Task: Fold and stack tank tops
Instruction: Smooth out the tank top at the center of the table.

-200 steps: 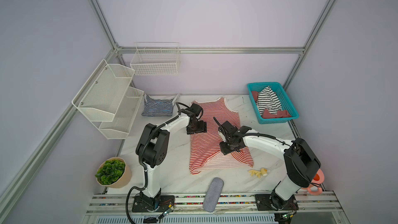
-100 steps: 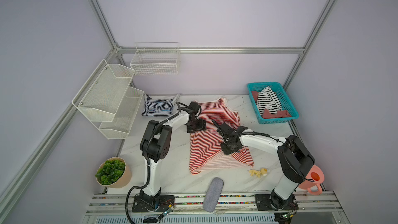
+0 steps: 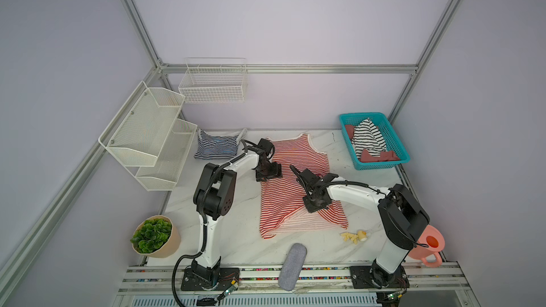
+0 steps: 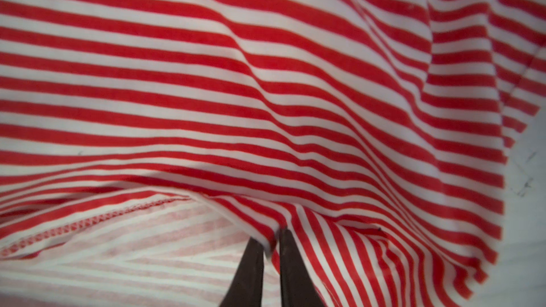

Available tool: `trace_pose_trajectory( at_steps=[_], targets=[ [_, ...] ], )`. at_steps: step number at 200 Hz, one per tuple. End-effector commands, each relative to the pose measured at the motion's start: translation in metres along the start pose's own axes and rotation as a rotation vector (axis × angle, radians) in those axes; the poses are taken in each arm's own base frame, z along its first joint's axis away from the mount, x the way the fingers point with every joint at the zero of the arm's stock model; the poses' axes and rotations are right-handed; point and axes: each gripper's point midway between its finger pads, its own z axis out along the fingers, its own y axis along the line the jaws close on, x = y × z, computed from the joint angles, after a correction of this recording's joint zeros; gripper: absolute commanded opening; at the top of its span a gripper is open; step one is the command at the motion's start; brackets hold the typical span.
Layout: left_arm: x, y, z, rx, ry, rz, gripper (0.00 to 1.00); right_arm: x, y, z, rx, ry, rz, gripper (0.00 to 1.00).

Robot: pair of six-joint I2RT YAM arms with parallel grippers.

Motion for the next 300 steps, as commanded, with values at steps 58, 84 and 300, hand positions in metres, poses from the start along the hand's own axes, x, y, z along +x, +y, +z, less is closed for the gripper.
trace_pose_trajectory(
  at_steps=[58, 84, 300],
  targets=[
    [-0.034, 0.006, 0.002, 0.025, -0.037, -0.013, 0.83, 0.014, 0.003, -0.025, 0.012, 0.028, -0.025, 0.0],
    [-0.033, 0.013, 0.013, 0.009, -0.017, -0.025, 0.83, 0.03, 0.013, -0.035, -0.035, 0.055, -0.047, 0.0],
    [-0.06, 0.047, 0.029, -0.097, 0.0, -0.096, 0.9, 0.09, 0.041, -0.054, -0.124, 0.189, -0.127, 0.4]
  ],
)
